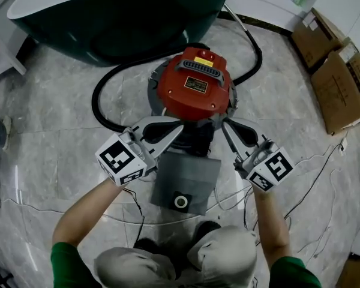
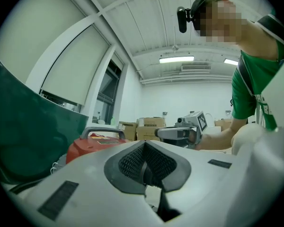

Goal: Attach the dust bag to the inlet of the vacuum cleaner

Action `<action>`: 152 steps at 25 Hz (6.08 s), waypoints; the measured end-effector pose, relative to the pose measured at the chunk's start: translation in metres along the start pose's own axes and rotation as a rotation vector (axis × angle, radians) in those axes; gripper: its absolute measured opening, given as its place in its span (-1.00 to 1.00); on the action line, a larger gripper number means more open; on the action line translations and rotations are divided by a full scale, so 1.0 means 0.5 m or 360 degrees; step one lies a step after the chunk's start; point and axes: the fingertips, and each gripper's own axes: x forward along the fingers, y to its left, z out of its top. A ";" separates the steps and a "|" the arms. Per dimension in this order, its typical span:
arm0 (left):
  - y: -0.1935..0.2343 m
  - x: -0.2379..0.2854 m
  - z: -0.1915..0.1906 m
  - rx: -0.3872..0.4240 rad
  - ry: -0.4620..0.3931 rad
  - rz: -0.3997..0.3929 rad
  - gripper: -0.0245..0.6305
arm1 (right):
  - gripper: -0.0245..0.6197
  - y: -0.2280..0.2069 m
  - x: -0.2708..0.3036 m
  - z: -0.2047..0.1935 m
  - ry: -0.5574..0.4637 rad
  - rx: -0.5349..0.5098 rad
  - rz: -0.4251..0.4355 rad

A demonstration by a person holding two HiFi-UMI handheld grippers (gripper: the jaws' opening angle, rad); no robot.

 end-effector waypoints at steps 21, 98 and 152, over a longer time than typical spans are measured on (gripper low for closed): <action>-0.102 -0.093 -0.282 -0.0033 0.0239 0.0263 -0.92 | -0.90 0.130 -0.098 -0.314 0.0125 0.0132 0.0061; -0.310 -0.147 -0.728 0.0052 0.1039 -0.0384 -0.91 | -0.81 0.361 -0.152 -0.758 0.0784 -0.0183 0.0307; -0.291 -0.084 -0.637 0.0403 0.0998 -0.0527 -0.89 | -0.83 0.302 -0.123 -0.633 0.0522 -0.0164 0.0477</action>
